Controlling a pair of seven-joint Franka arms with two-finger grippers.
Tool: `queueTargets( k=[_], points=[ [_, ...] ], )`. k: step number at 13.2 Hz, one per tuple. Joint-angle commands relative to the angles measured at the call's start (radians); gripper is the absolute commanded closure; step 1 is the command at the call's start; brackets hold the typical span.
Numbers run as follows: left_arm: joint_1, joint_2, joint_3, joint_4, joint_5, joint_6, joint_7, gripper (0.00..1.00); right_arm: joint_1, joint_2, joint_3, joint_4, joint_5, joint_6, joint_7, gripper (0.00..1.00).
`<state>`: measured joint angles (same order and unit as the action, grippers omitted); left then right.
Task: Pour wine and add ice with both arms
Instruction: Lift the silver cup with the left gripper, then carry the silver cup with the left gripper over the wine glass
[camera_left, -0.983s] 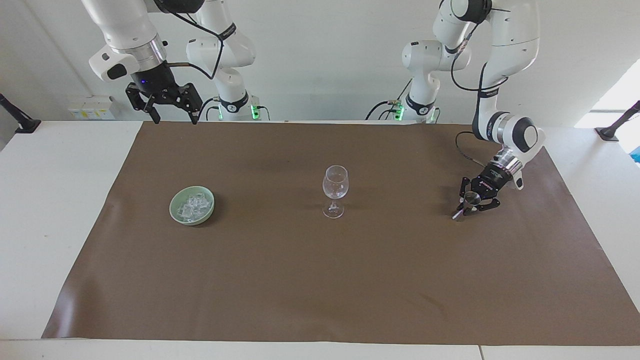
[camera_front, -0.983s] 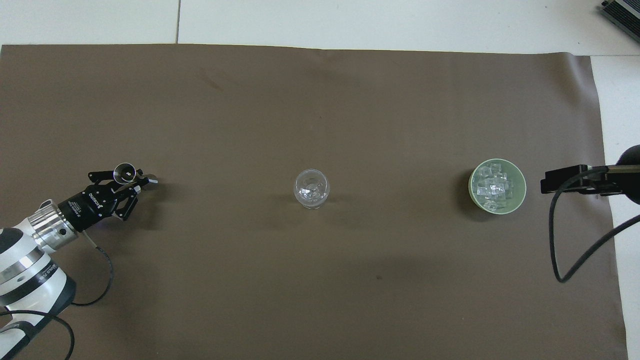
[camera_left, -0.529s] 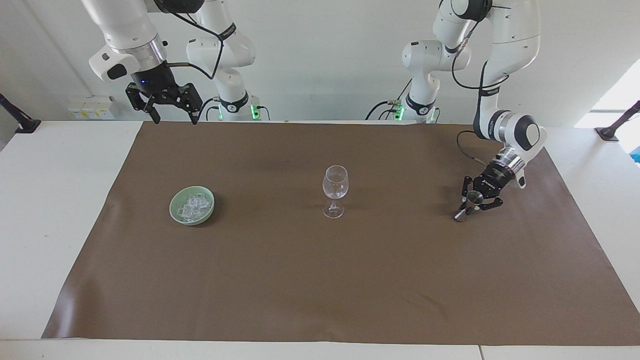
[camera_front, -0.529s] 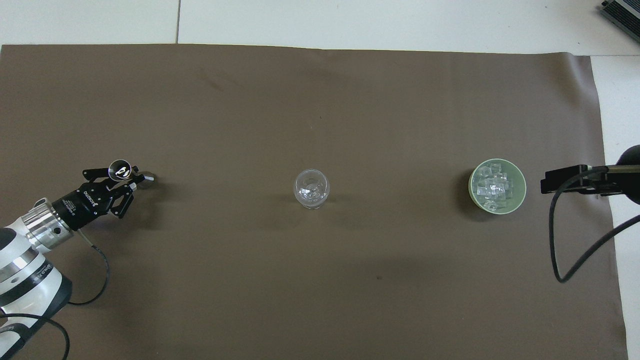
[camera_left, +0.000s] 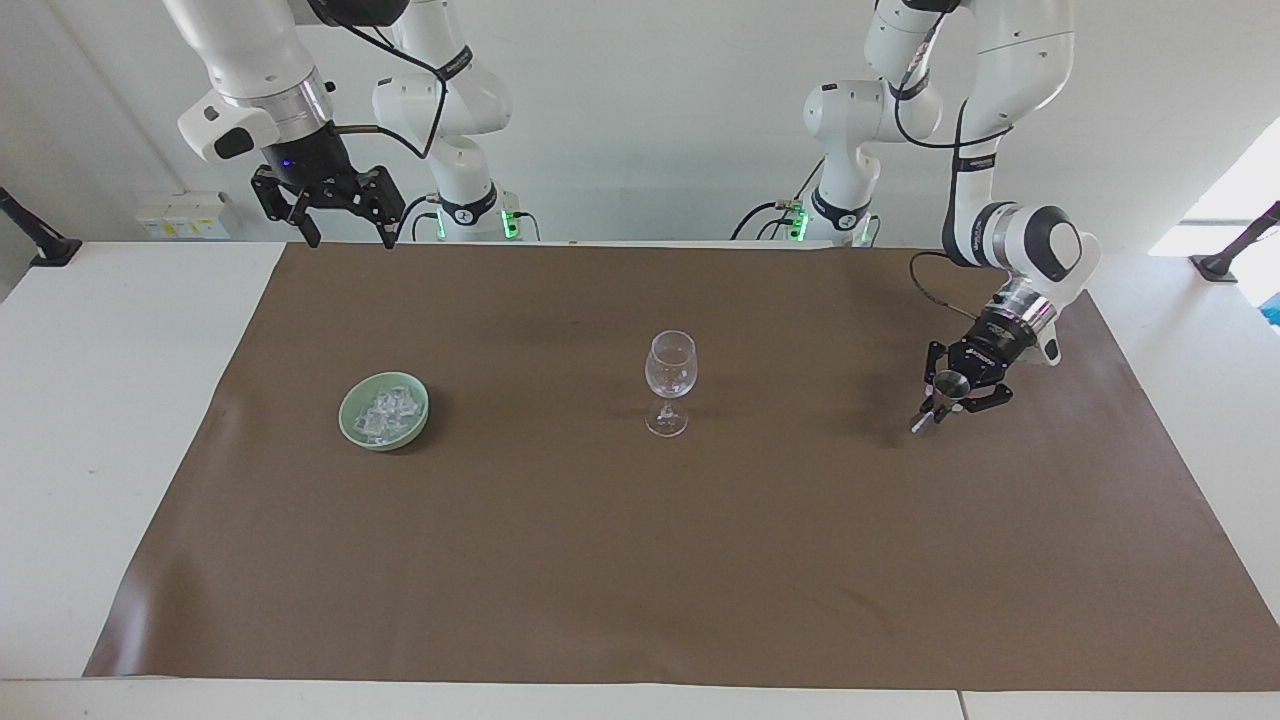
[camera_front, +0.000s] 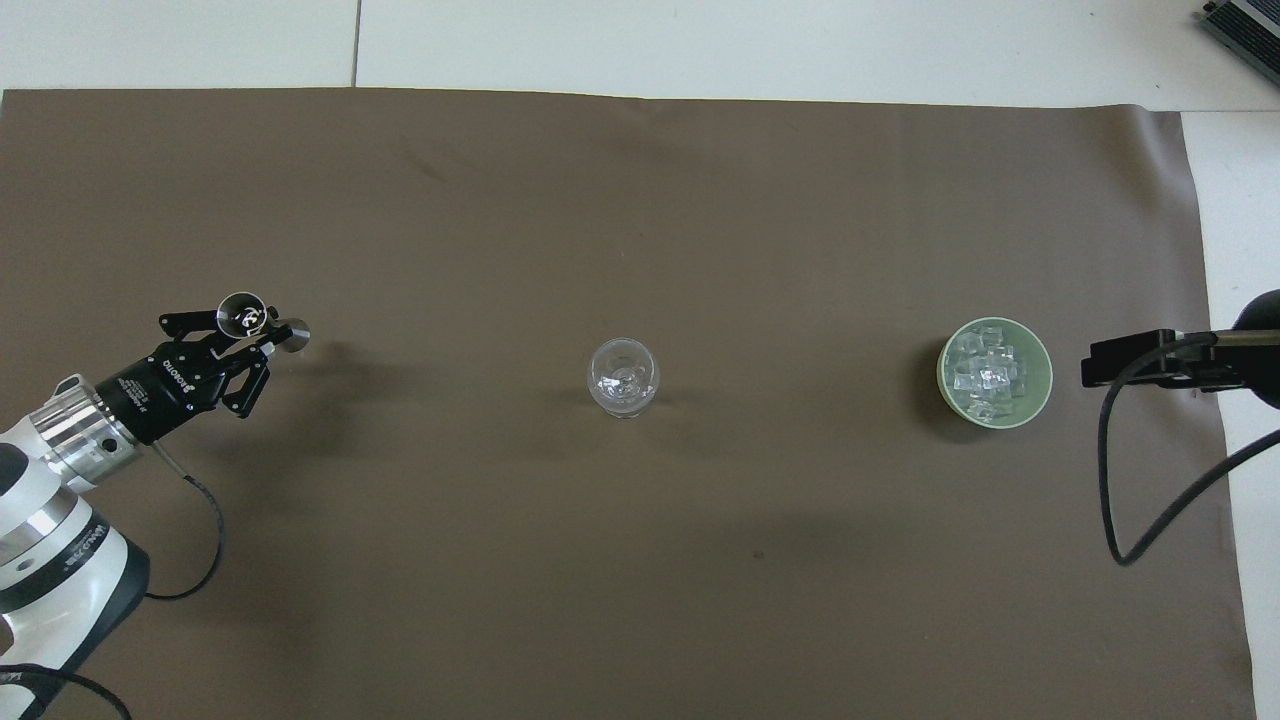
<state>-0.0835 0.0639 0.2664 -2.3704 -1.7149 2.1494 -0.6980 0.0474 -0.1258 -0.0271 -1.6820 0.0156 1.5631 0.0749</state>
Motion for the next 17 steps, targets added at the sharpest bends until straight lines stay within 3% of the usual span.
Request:
queueTargets(
  k=[1, 8, 17],
  points=[
    [0.004, -0.068, -0.064, -0.003, -0.012, 0.09, -0.082, 1.0, -0.001, -0.023, 0.001, -0.021, -0.005, -0.011, -0.014, 0.0],
    [0.005, -0.162, -0.297, 0.022, -0.014, 0.34, -0.244, 1.0, -0.001, -0.023, 0.001, -0.021, -0.005, -0.011, -0.014, 0.0],
    [0.005, -0.228, -0.581, 0.046, -0.014, 0.637, -0.371, 1.0, -0.001, -0.023, 0.001, -0.021, -0.005, -0.011, -0.014, 0.0]
  ],
)
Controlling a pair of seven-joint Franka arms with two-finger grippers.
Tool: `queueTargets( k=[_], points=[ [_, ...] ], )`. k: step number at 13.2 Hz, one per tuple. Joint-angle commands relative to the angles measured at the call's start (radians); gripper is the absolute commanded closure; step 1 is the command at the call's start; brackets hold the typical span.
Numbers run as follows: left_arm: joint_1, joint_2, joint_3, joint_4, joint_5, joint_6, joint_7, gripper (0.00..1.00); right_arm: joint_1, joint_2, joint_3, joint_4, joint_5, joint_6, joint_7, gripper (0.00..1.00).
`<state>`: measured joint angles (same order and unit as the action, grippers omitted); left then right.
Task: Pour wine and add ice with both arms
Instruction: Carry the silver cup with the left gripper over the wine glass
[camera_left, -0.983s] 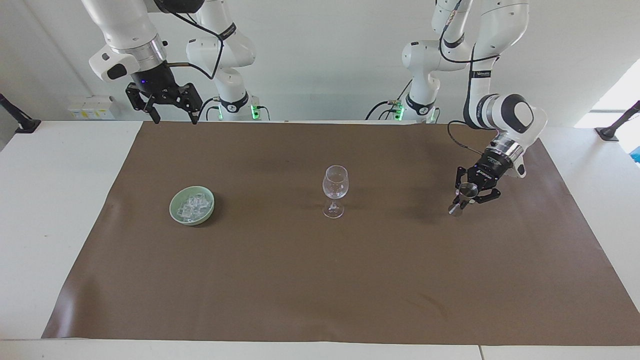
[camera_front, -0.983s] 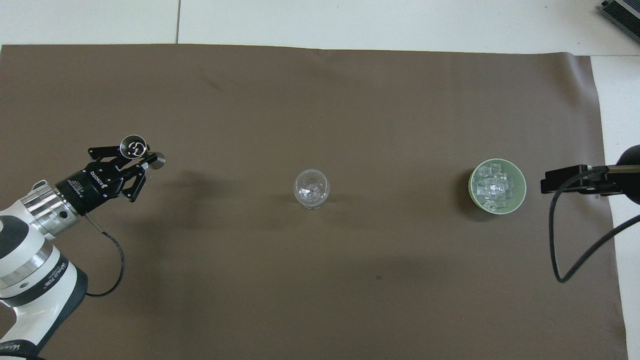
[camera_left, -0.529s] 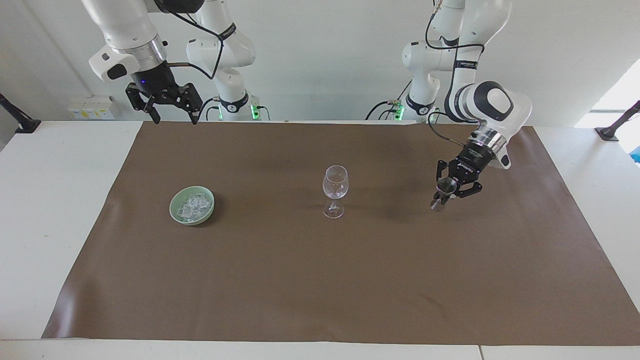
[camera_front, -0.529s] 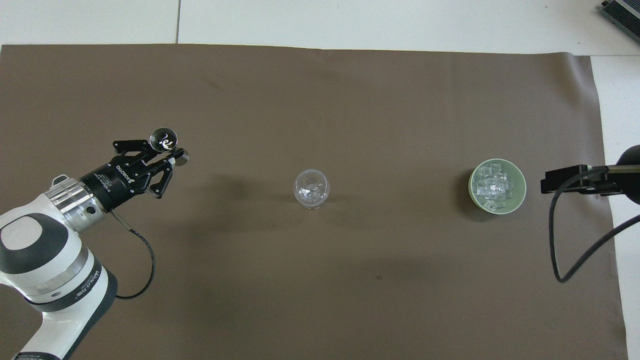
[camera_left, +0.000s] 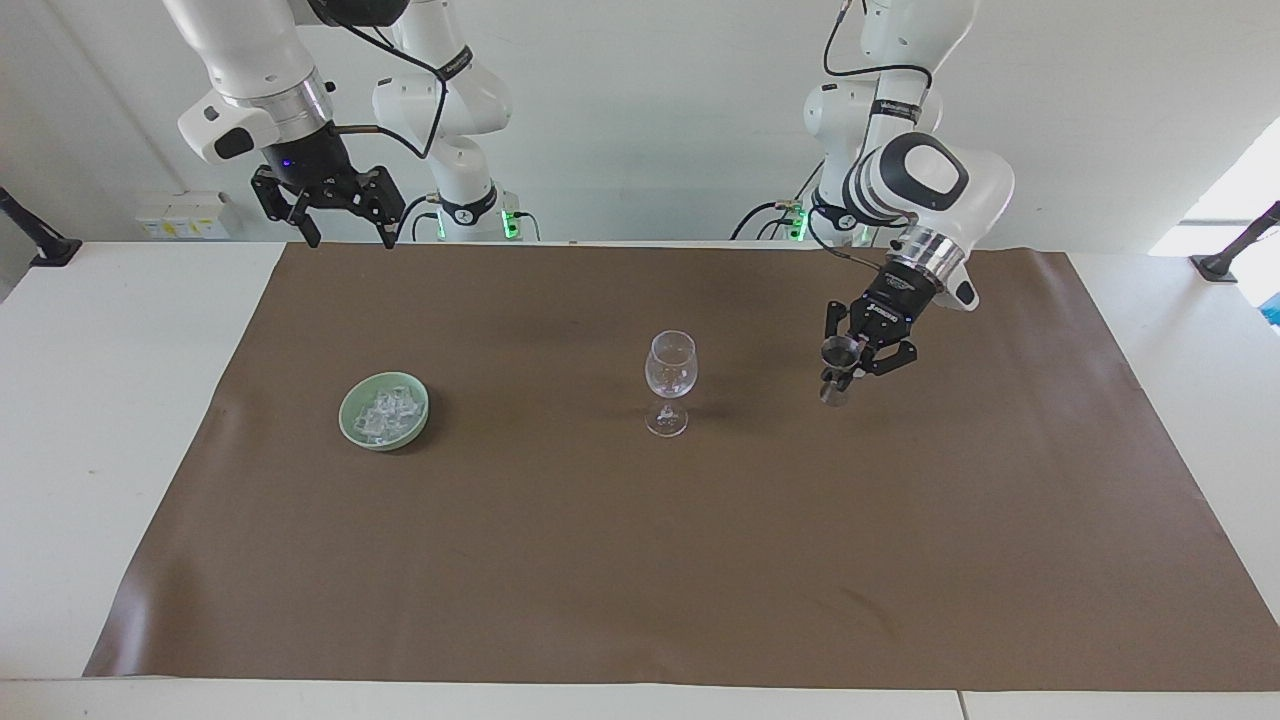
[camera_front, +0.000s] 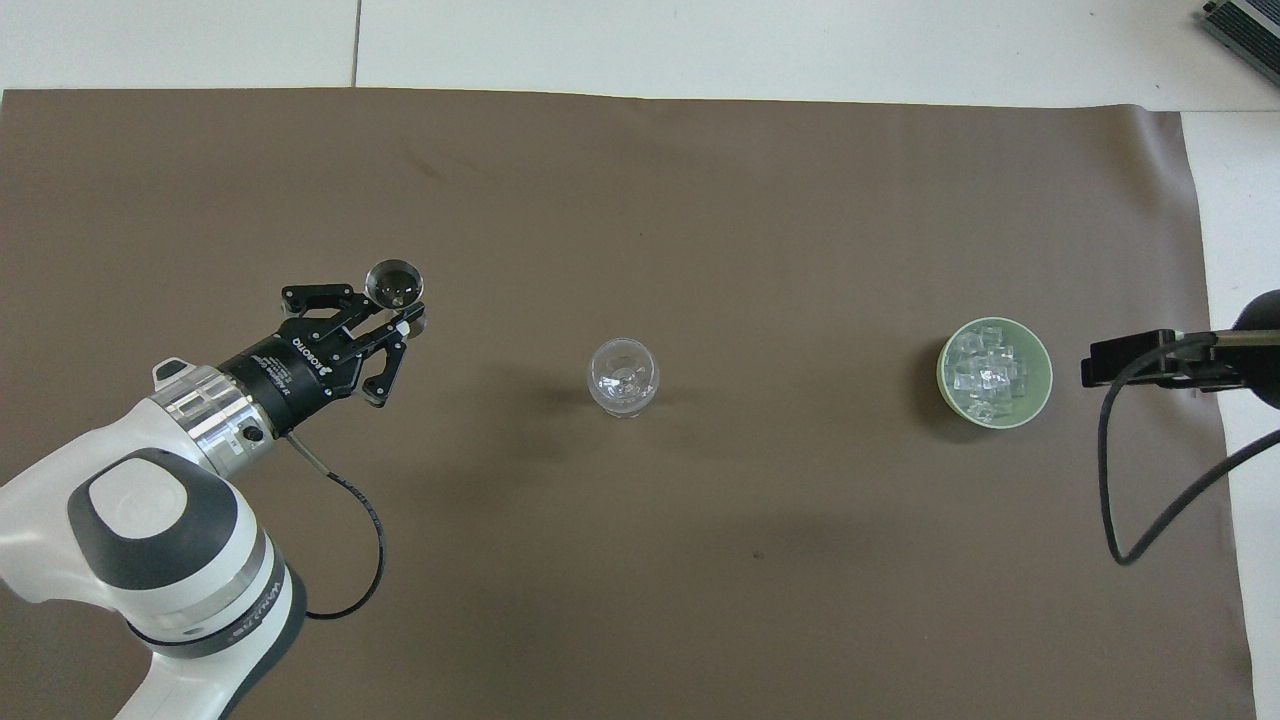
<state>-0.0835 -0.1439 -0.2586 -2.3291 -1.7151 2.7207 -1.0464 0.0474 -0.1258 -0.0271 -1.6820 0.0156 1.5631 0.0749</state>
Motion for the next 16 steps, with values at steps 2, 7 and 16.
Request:
queueTargets(
  k=[2, 7, 16],
  points=[
    [0.004, -0.025, -0.105, 0.019, -0.014, 0.112, -0.033, 1.0, -0.001, -0.023, 0.001, -0.021, -0.005, -0.011, -0.014, 0.0],
    [0.001, -0.016, -0.217, 0.059, -0.011, 0.235, -0.026, 1.0, -0.001, -0.023, 0.001, -0.021, -0.005, -0.011, -0.014, 0.0],
    [-0.005, 0.039, -0.321, 0.142, 0.02, 0.418, 0.123, 1.0, -0.001, -0.023, 0.001, -0.021, -0.005, -0.011, -0.014, 0.0]
  ],
)
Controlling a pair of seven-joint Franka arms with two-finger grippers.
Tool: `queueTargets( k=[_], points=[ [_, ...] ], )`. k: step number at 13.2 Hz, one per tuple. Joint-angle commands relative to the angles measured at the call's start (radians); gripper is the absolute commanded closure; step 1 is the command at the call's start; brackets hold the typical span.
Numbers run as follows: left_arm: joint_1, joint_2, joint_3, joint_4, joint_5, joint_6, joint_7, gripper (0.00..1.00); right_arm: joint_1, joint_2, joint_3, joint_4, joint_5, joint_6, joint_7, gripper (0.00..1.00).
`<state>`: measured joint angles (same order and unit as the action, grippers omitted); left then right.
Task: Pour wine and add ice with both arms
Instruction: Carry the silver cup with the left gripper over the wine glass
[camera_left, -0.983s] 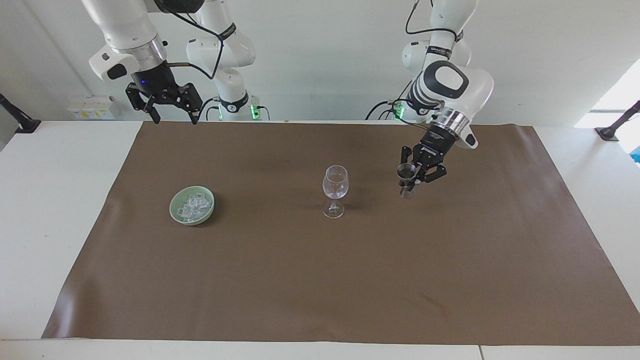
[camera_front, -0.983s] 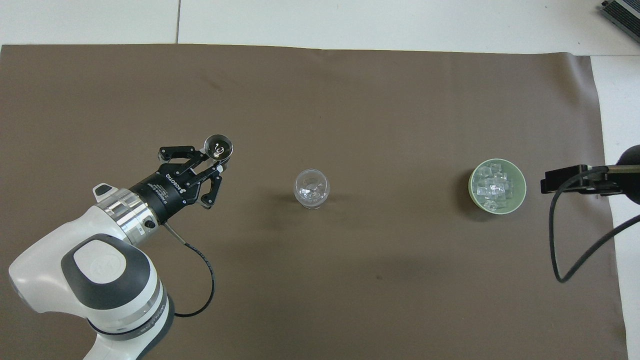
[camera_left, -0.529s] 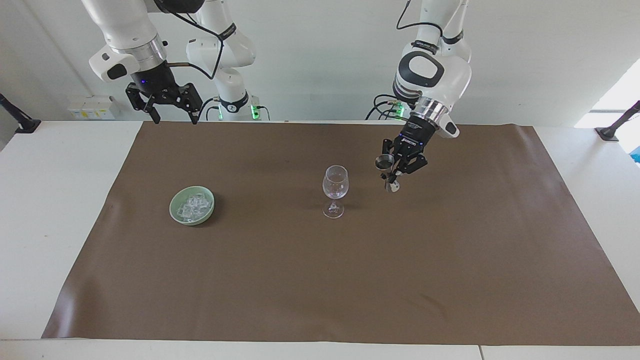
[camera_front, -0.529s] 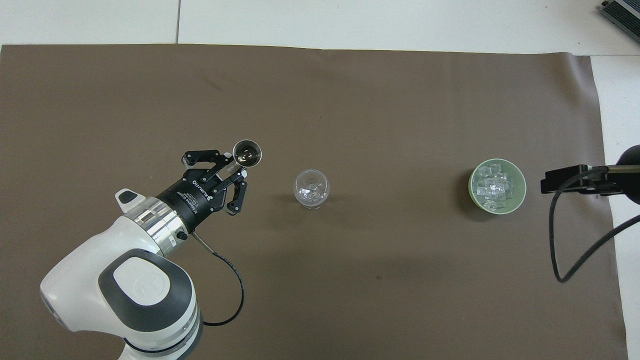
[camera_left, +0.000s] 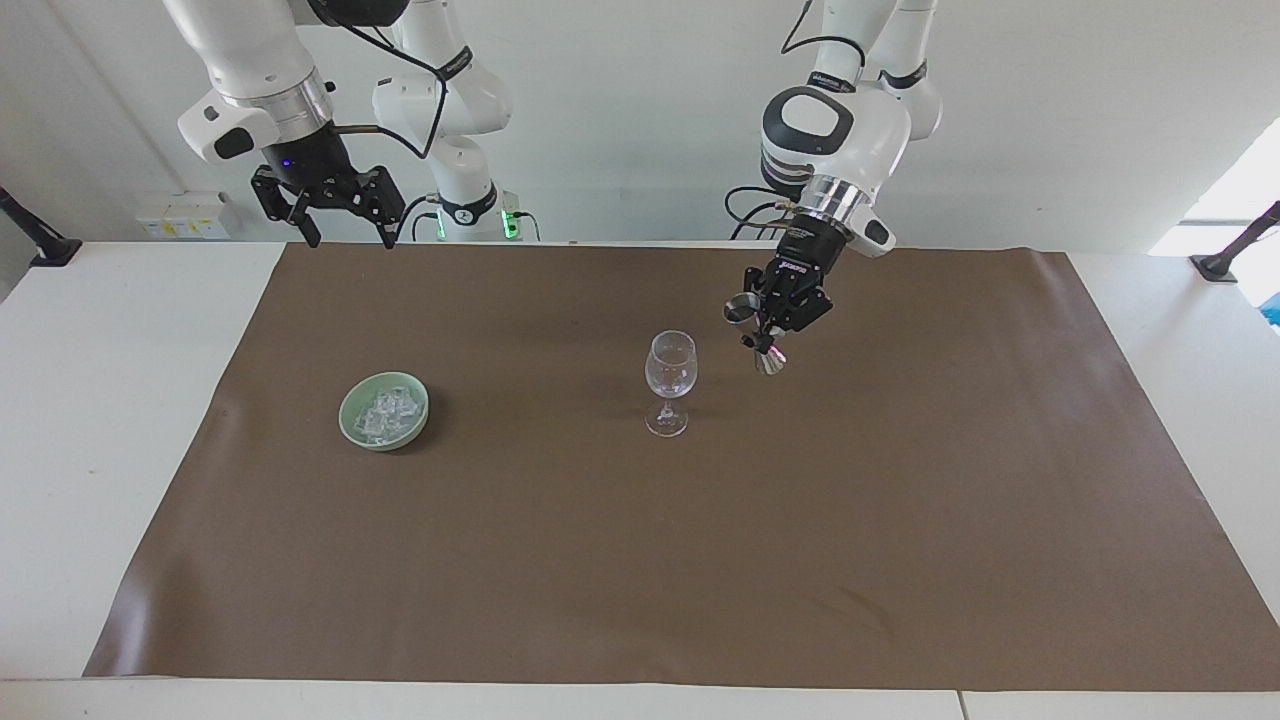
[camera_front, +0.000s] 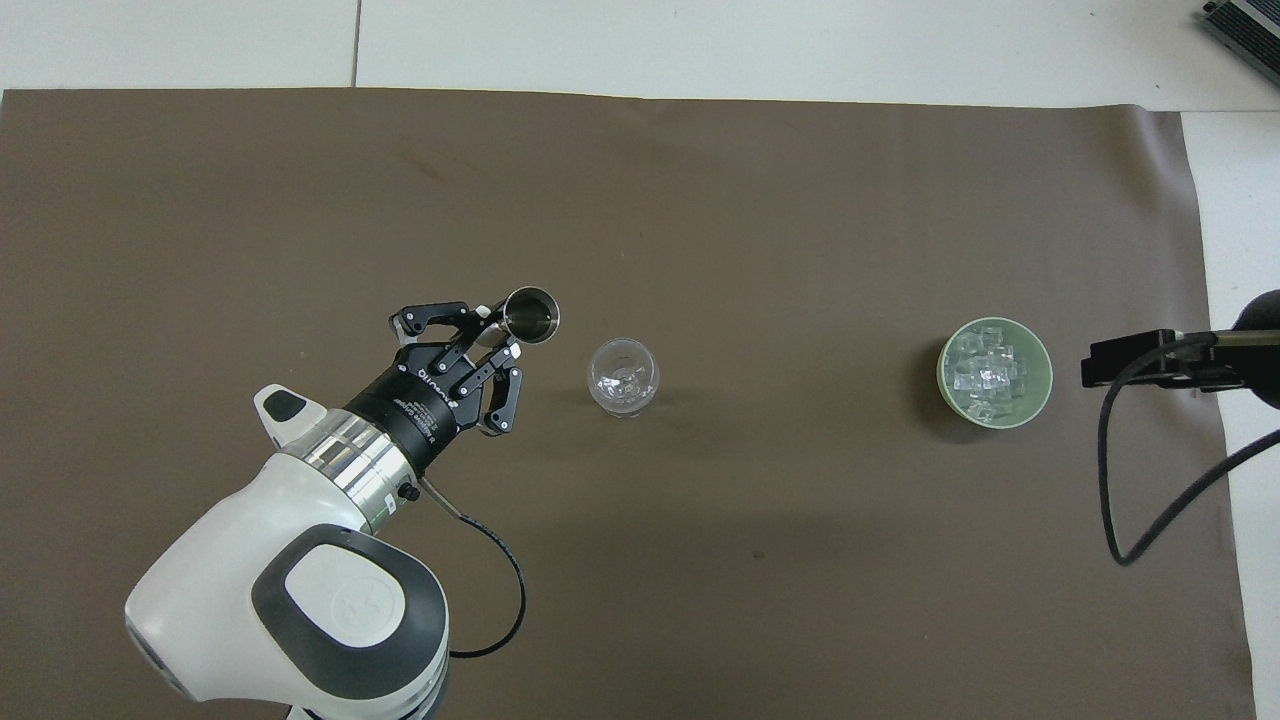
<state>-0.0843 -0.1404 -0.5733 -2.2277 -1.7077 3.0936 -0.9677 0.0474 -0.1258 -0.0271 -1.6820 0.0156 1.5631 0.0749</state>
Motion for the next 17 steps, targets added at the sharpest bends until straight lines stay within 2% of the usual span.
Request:
queueTargets(
  k=[1, 9, 17],
  points=[
    [-0.005, 0.041, -0.007, 0.049, 0.026, 0.053, 0.055, 1.0, -0.001, -0.023, 0.001, -0.021, -0.005, -0.011, -0.014, 0.0],
    [-0.009, 0.084, -0.046, 0.071, 0.206, 0.135, 0.061, 1.0, -0.001, -0.023, 0.001, -0.021, -0.005, -0.011, -0.014, 0.0],
    [-0.011, 0.104, -0.097, 0.046, 0.217, 0.181, 0.179, 1.0, -0.001, -0.023, 0.001, -0.021, -0.005, -0.011, -0.014, 0.0]
  ],
)
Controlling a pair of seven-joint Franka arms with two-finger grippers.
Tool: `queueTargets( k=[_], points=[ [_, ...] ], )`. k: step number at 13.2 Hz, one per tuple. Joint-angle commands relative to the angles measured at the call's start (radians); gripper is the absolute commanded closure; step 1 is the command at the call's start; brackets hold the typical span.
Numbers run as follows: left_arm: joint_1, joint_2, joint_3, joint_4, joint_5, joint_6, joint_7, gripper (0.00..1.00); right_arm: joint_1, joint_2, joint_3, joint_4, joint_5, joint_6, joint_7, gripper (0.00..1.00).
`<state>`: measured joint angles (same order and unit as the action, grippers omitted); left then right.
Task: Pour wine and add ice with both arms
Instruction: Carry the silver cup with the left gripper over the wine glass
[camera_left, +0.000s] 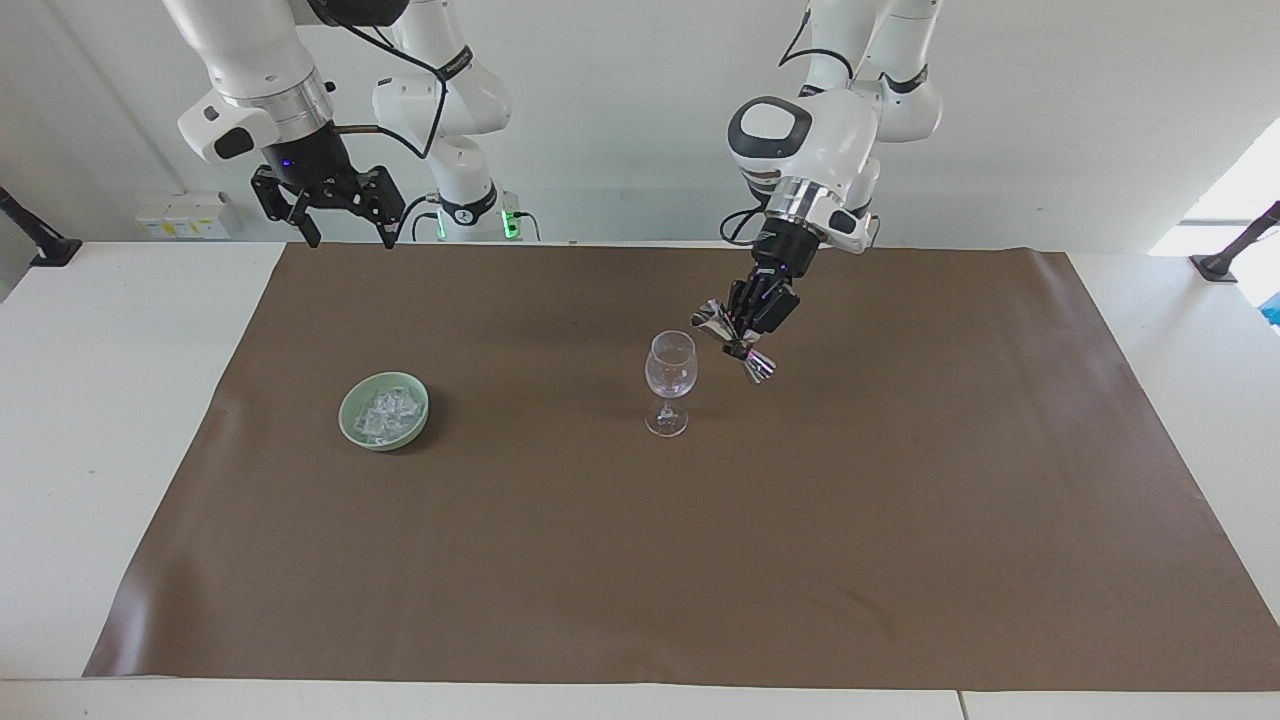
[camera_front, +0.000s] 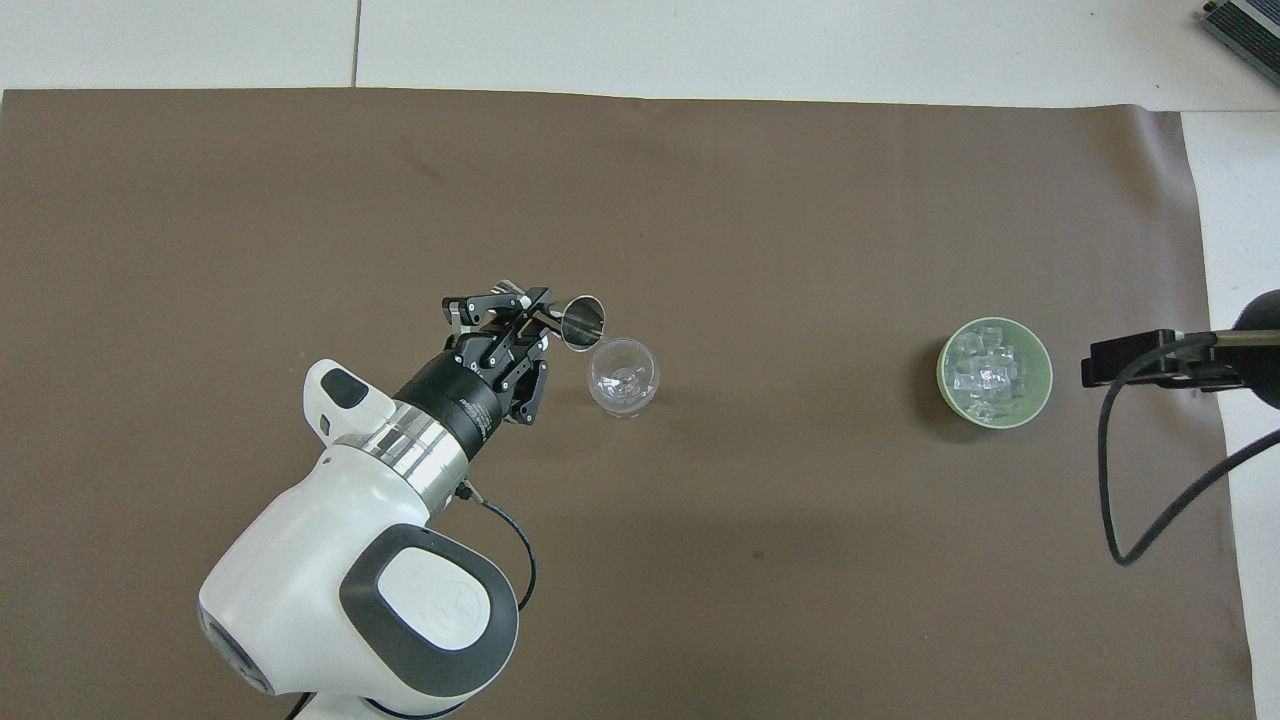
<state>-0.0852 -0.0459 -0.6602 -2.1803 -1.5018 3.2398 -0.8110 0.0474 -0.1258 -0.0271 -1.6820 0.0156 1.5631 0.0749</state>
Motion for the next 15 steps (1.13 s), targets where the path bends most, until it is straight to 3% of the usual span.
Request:
queueTargets(
  k=[1, 15],
  points=[
    [-0.01, 0.011, -0.012, -0.001, 0.011, 0.041, 0.038, 1.0, -0.001, -0.023, 0.001, -0.021, -0.005, -0.011, -0.014, 0.0],
    [-0.01, 0.053, -0.061, 0.004, 0.011, 0.15, 0.219, 1.0, -0.001, -0.023, 0.001, -0.021, -0.005, -0.011, -0.014, 0.0]
  ],
)
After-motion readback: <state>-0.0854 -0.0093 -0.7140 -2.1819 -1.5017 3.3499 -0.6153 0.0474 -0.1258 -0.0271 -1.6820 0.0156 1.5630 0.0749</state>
